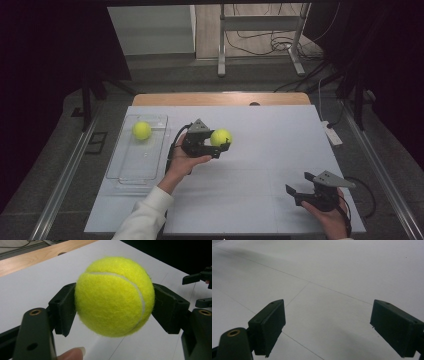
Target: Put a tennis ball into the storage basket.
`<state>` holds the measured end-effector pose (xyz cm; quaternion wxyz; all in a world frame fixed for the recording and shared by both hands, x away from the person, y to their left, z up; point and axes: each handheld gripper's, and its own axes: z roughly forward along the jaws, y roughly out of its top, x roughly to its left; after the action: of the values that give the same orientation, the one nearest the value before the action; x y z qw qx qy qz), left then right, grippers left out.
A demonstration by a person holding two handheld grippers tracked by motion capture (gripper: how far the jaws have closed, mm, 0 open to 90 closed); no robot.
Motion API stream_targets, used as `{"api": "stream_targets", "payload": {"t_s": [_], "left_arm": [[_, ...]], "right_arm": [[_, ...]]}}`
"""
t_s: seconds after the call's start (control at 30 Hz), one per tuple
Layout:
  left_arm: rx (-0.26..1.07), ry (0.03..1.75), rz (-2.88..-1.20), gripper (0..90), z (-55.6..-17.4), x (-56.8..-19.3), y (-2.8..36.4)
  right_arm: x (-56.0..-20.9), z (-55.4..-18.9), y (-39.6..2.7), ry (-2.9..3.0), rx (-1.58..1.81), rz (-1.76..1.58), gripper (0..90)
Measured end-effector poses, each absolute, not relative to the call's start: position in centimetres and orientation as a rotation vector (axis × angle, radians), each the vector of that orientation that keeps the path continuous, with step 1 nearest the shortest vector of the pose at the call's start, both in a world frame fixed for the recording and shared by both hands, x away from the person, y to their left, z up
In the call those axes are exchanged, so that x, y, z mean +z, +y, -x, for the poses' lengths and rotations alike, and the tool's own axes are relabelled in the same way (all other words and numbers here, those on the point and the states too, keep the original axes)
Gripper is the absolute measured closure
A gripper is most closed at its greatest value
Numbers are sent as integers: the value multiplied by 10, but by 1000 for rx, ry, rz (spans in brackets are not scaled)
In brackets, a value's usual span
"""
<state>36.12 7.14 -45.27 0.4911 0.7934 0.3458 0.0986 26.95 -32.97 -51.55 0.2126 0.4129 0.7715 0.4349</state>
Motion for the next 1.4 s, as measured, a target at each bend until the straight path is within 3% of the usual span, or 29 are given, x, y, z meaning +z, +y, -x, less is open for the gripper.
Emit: {"api": "stream_targets", "payload": {"t_s": [1.4], "left_arm": [[301, 874, -1888, 272, -348, -442, 104]], "right_arm": [[-515, -269, -329, 2141, 1215, -1141, 128]]}}
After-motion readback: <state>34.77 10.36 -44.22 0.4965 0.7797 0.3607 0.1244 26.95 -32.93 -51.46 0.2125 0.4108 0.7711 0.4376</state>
